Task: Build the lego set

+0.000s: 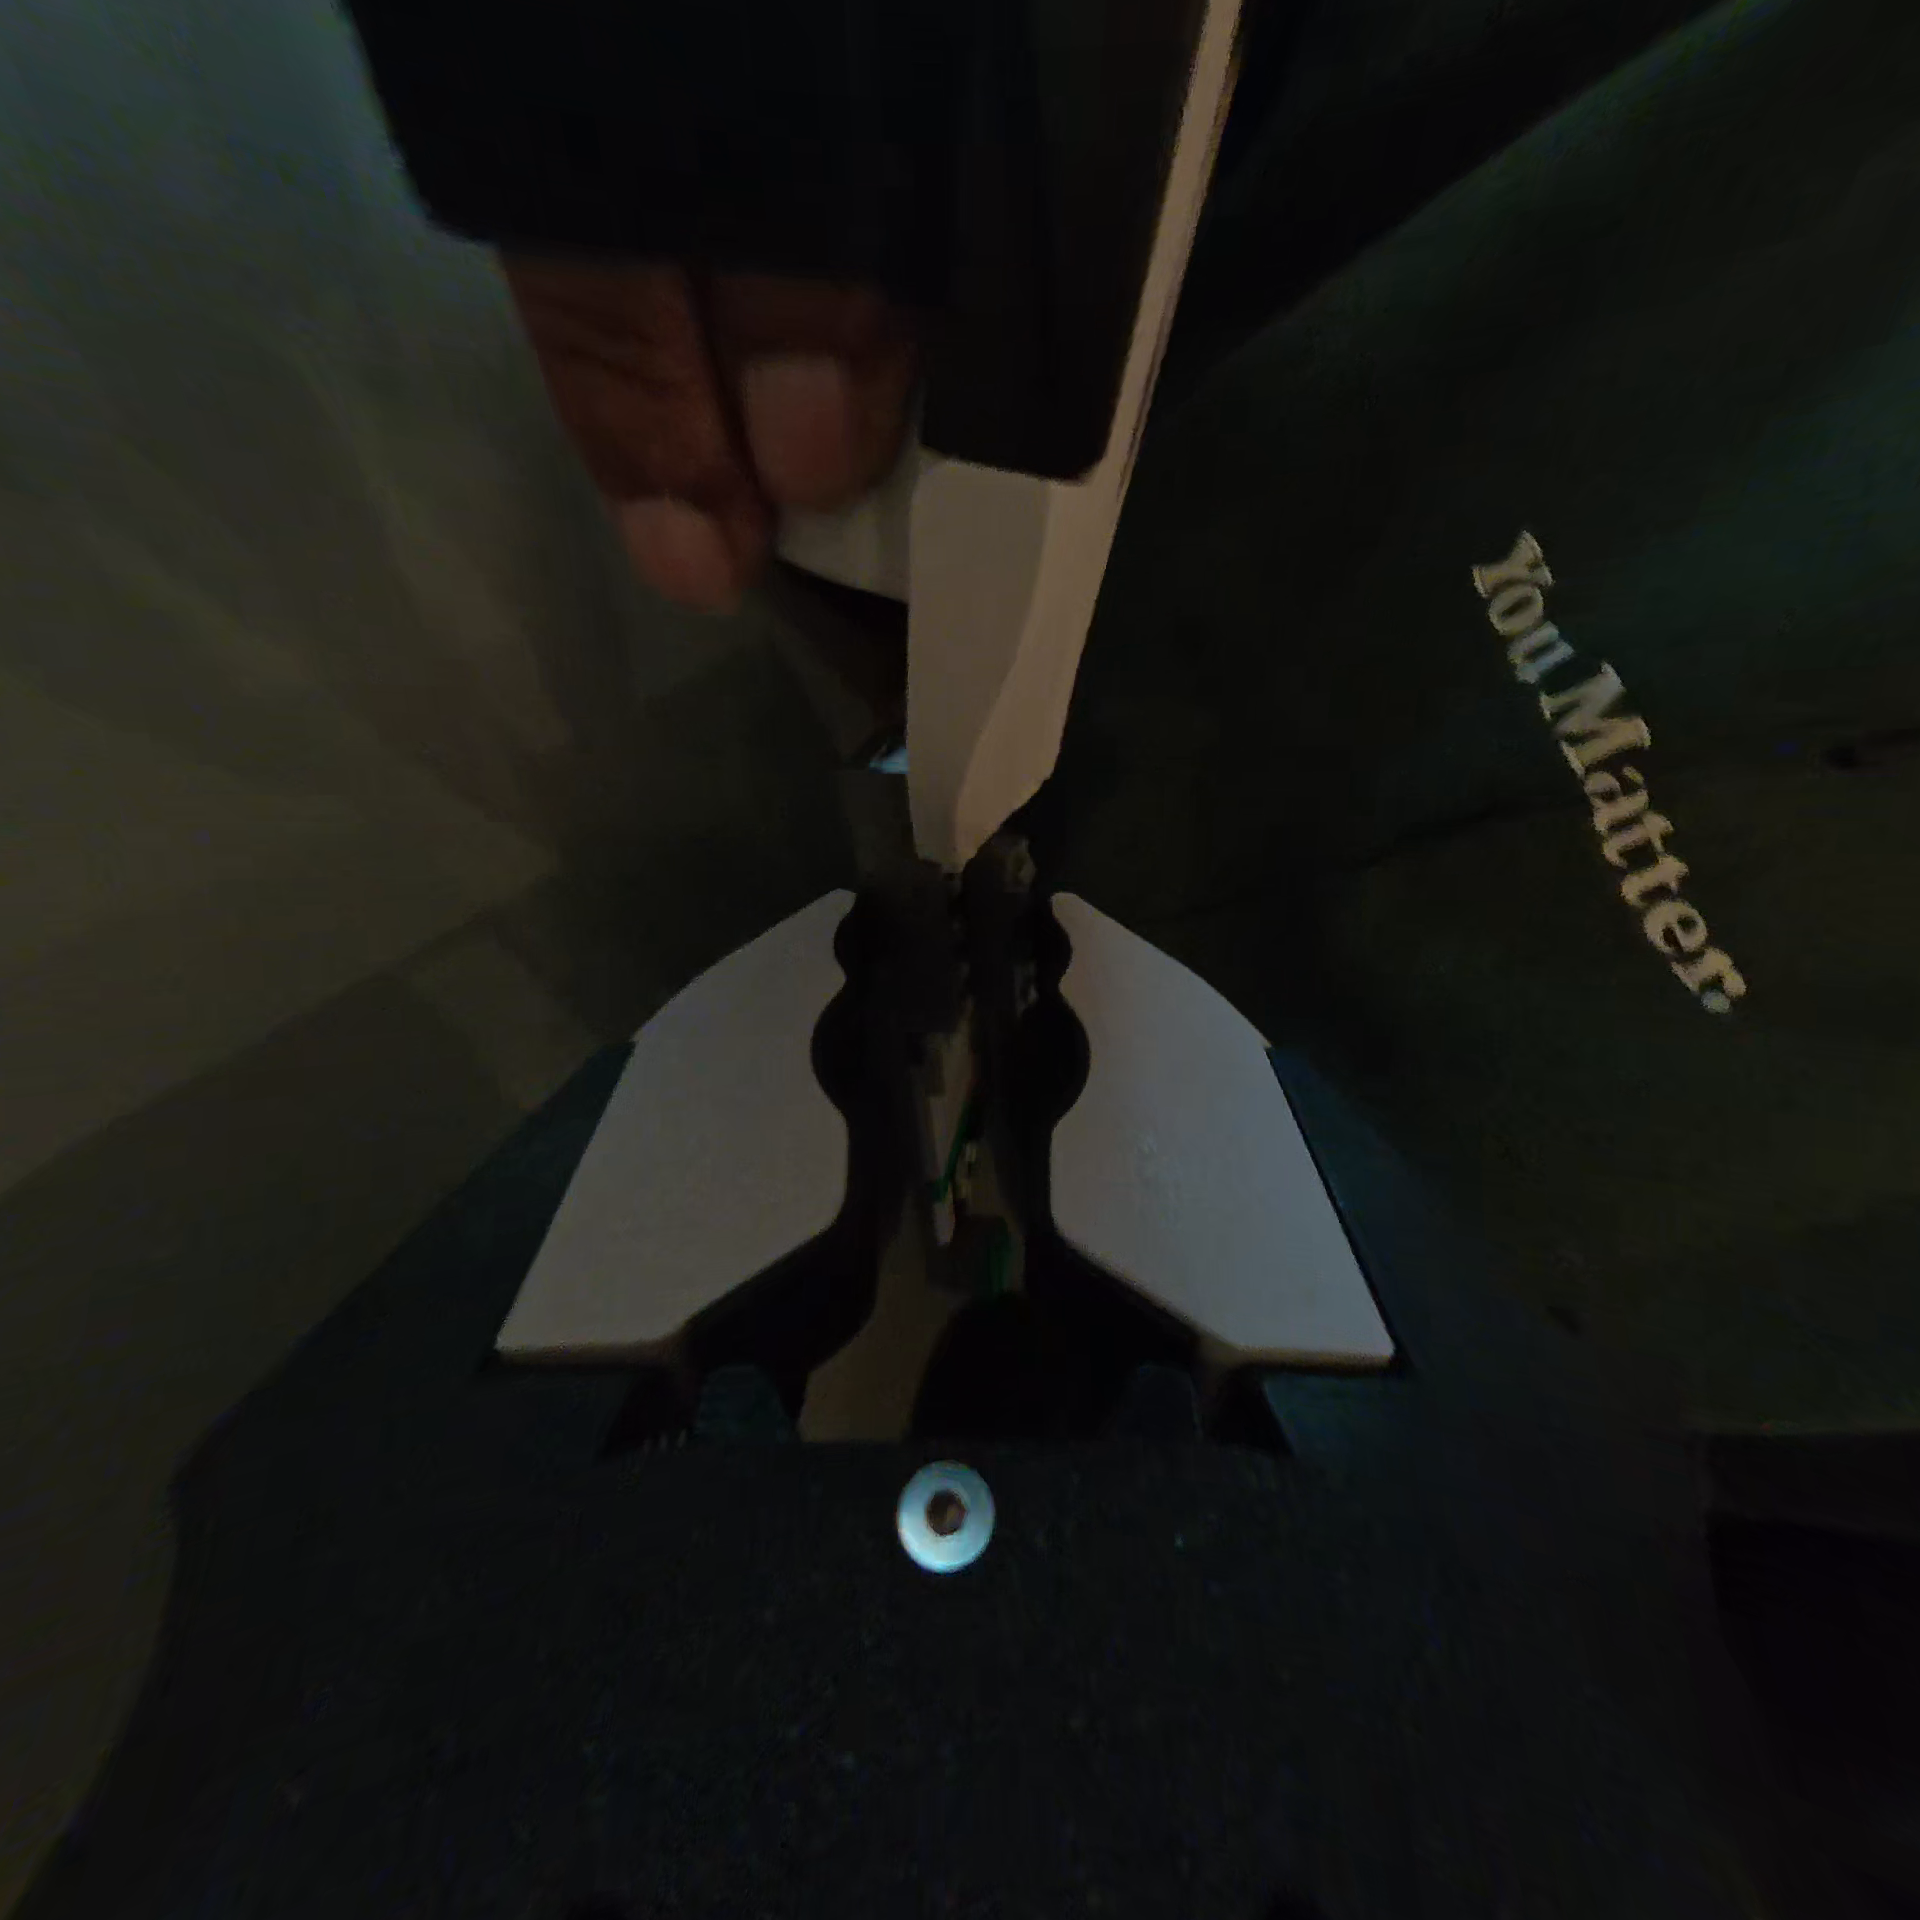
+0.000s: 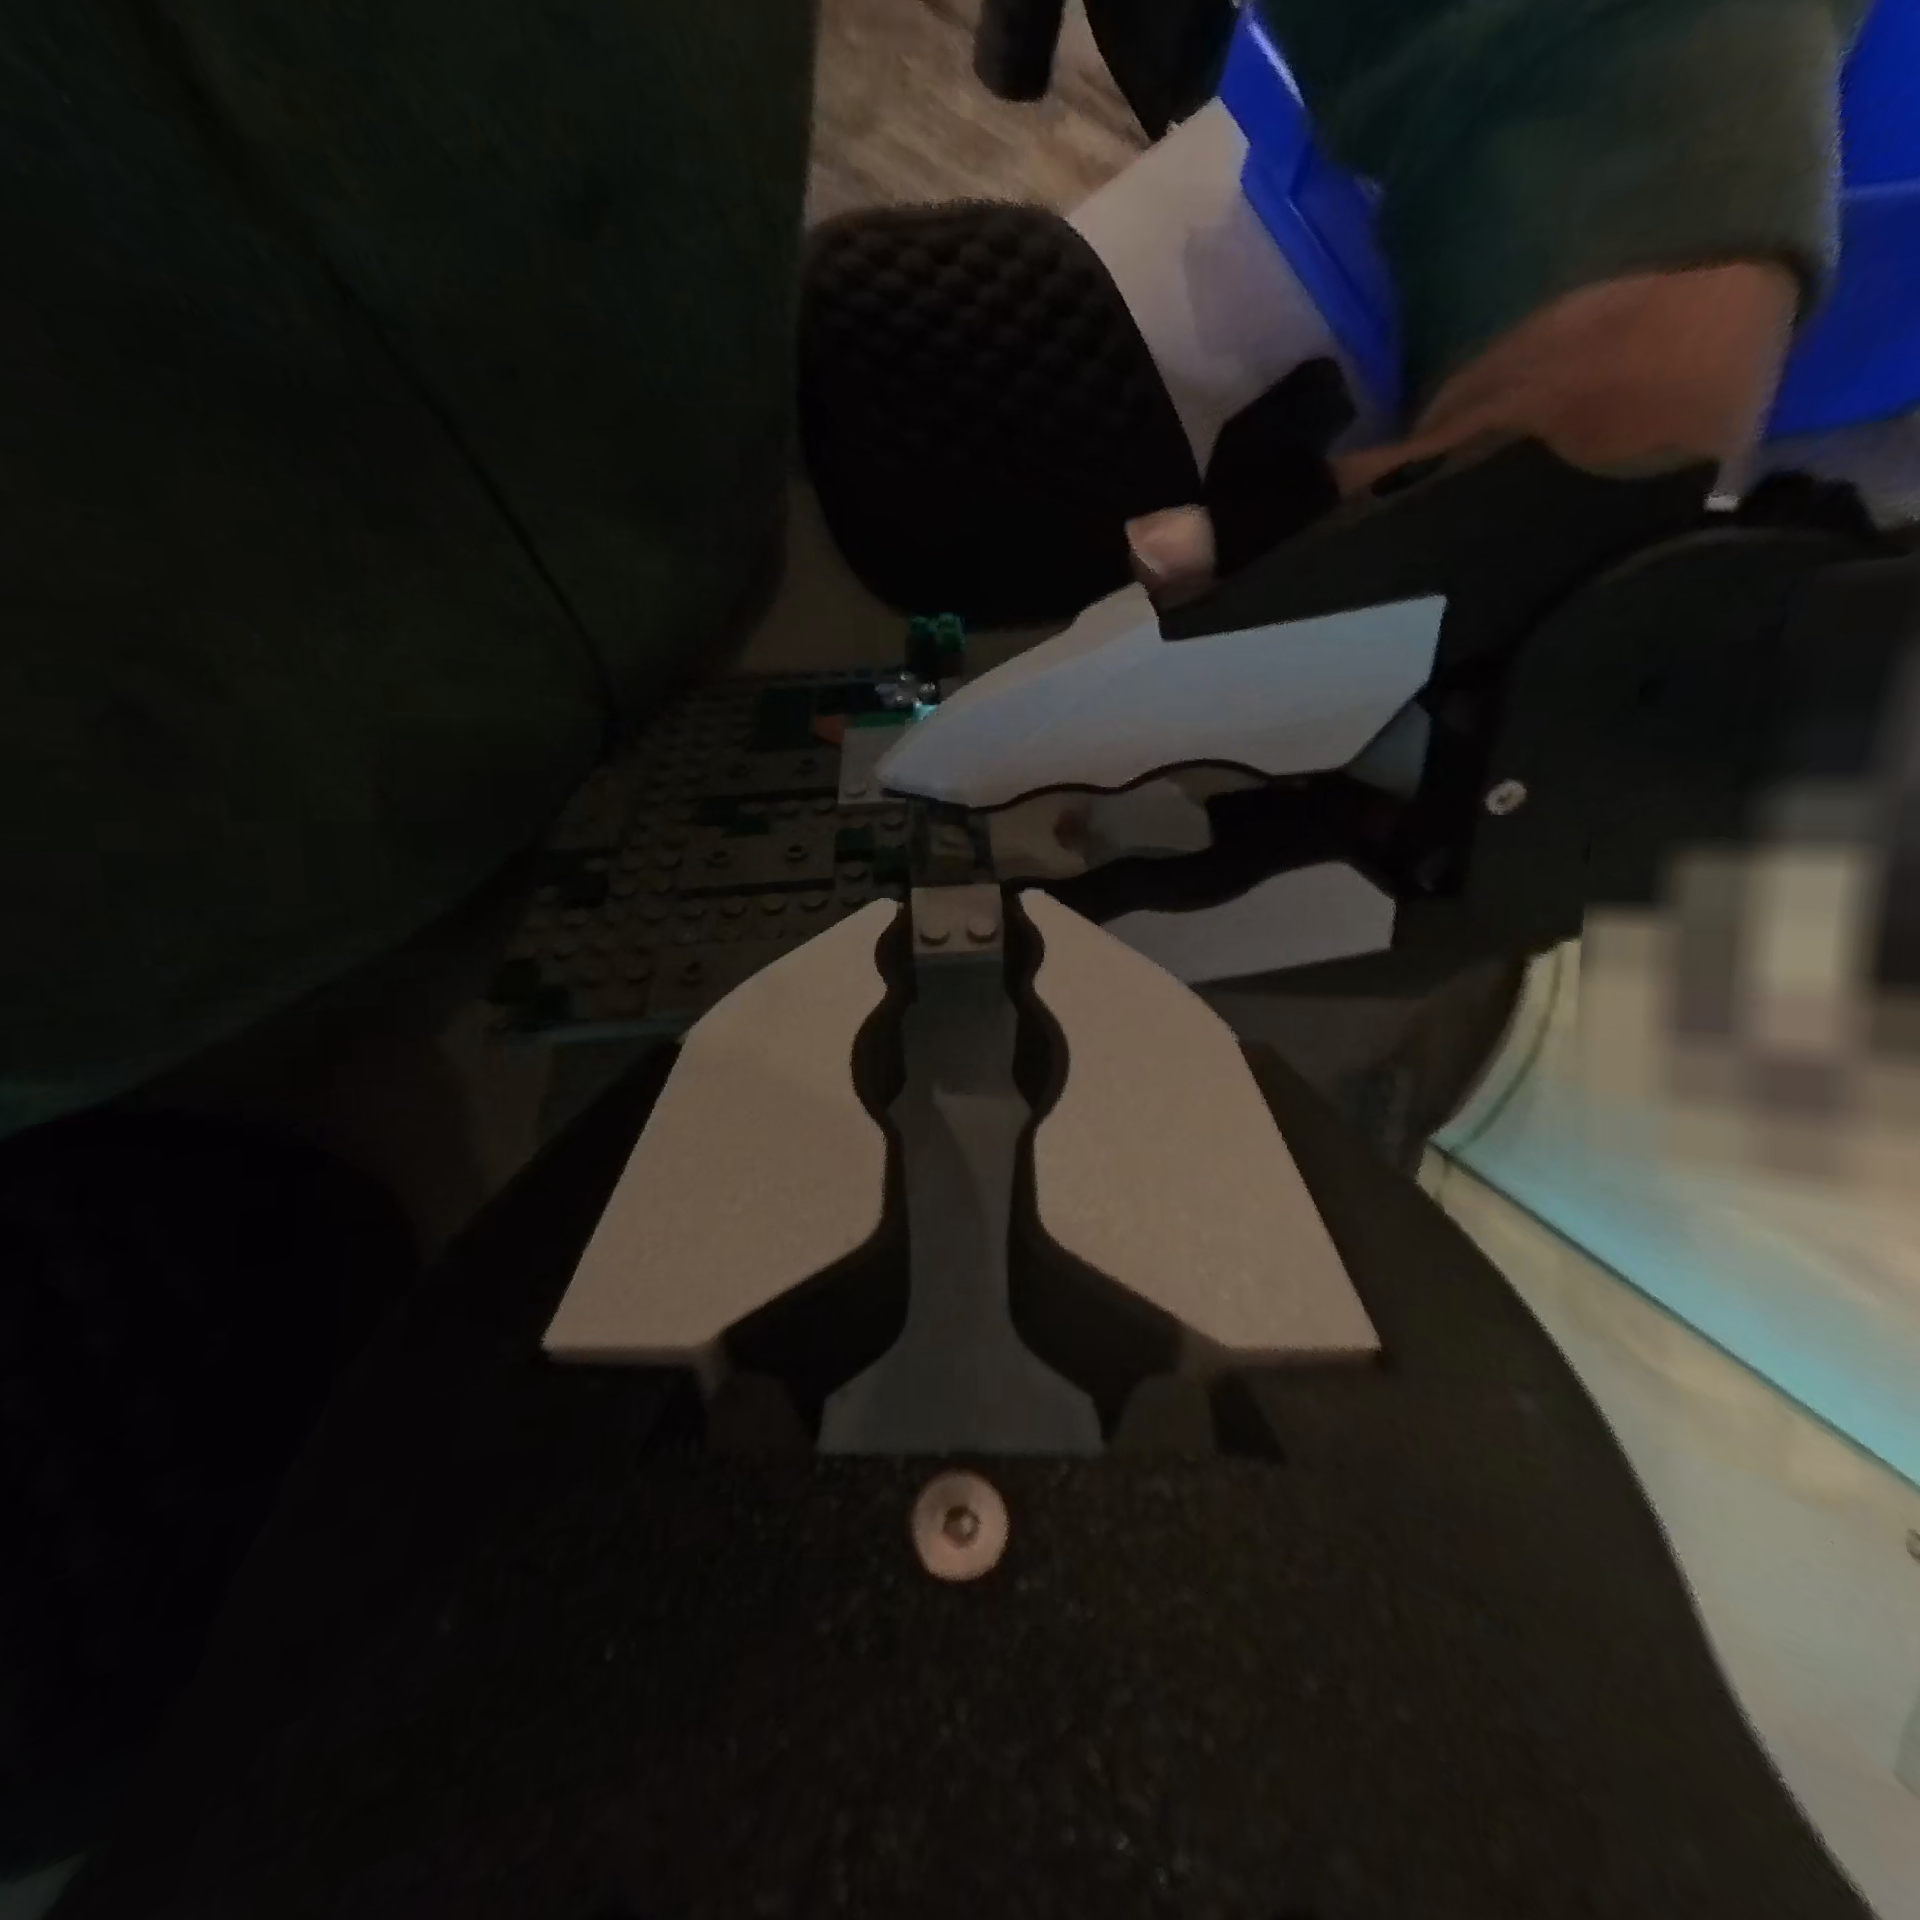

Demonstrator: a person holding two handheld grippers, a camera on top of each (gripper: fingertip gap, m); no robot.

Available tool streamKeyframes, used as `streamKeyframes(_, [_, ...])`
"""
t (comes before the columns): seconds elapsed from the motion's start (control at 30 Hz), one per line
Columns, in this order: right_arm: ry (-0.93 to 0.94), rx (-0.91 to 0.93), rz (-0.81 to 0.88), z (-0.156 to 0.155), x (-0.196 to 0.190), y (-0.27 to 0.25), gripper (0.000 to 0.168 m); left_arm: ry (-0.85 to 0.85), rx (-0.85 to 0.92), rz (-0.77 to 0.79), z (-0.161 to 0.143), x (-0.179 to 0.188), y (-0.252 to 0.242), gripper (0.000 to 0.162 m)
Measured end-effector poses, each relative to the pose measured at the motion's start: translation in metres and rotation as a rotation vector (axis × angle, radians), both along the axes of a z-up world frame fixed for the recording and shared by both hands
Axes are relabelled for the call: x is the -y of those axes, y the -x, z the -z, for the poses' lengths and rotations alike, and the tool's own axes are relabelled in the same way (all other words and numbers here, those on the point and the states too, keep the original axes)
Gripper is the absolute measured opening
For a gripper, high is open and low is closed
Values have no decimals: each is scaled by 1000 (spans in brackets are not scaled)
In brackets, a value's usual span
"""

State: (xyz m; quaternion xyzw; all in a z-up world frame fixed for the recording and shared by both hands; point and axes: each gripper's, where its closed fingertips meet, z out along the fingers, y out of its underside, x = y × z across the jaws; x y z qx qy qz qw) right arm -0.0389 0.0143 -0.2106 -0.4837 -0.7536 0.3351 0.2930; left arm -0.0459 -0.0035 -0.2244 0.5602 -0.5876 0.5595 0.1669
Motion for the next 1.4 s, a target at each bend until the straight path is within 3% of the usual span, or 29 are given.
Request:
streamKeyframes(0.3, [11,-9,-6,2,5,3,16,-23,15,55,3,11,1,37])
streamKeyframes(0.4, [10,-15,-16,2,8,4,16,-31,11,67,5,14,0,32])
streamKeyframes(1.4, [9,-12,0,7,14,2,16,-68,0,-30,10,25,-6,31])
